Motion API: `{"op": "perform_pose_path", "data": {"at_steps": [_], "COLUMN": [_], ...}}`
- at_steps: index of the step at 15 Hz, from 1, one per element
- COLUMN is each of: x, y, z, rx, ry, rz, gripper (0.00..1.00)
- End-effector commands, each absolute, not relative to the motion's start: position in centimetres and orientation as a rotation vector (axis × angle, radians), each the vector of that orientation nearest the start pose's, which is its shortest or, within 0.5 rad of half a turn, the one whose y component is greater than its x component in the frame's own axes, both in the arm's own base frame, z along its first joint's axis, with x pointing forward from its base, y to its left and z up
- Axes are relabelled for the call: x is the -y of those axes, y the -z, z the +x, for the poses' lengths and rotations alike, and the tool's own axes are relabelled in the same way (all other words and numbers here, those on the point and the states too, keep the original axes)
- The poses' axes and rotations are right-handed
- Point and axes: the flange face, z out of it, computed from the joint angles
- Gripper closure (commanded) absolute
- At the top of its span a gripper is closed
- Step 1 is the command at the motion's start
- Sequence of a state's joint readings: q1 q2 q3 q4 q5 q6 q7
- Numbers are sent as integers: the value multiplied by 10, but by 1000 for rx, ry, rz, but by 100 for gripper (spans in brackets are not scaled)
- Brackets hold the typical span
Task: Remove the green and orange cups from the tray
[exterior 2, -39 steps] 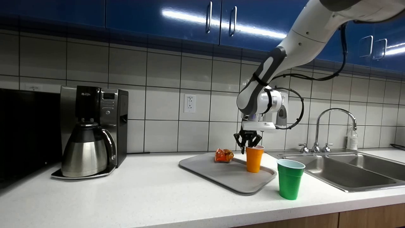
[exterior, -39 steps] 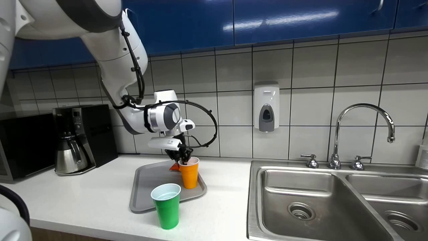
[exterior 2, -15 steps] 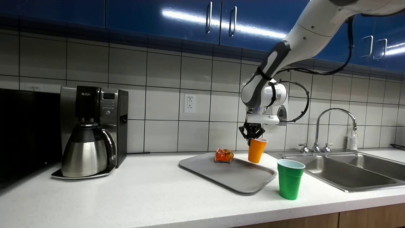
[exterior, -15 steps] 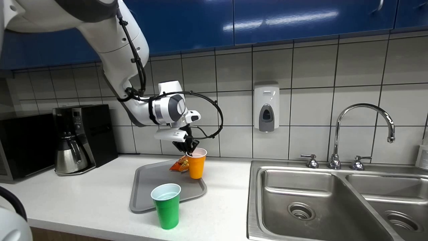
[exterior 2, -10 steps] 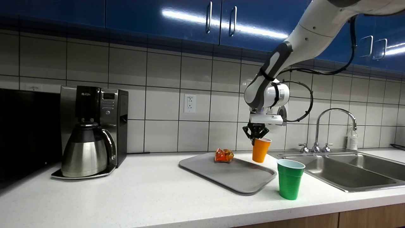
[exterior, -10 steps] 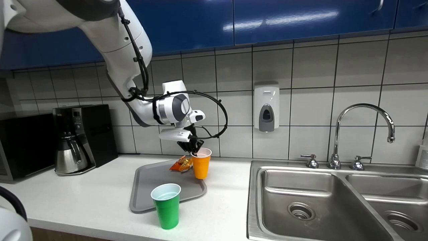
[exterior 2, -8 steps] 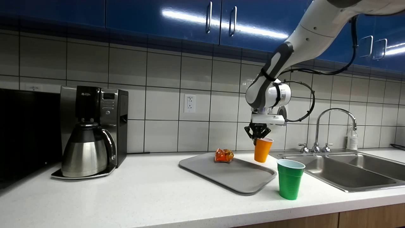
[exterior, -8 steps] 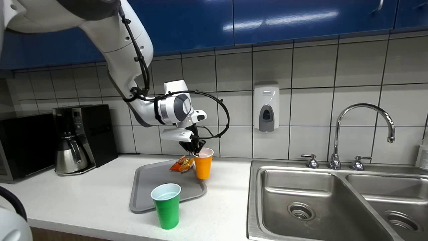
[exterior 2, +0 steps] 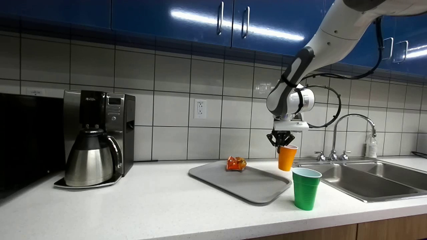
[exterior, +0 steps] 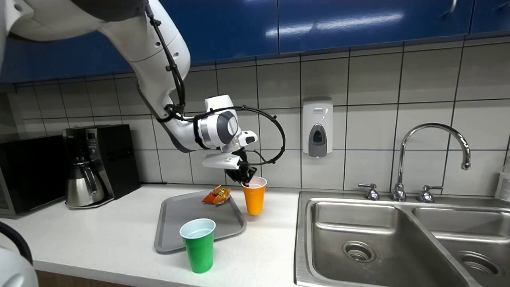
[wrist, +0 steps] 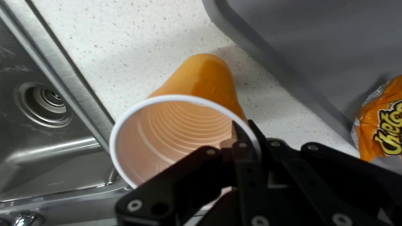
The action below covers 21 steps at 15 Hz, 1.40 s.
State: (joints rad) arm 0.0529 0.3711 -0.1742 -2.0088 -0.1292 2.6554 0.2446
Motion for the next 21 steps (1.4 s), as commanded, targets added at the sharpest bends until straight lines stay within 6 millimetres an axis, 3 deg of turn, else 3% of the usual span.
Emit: {"op": "perform_pose_path", "data": {"at_steps": [1, 13, 14, 15, 21], "x": [82, 93, 93, 93, 95], "y": [-298, -272, -271, -271, -274], "z": [624, 621, 621, 621, 621], "rx": [-402, -439, -438, -437, -448], "ry": [454, 382, 386, 386, 399], "rz": [-3234, -3260, -3262, -3263, -3257], "gripper": [99, 99, 71, 71, 27]}}
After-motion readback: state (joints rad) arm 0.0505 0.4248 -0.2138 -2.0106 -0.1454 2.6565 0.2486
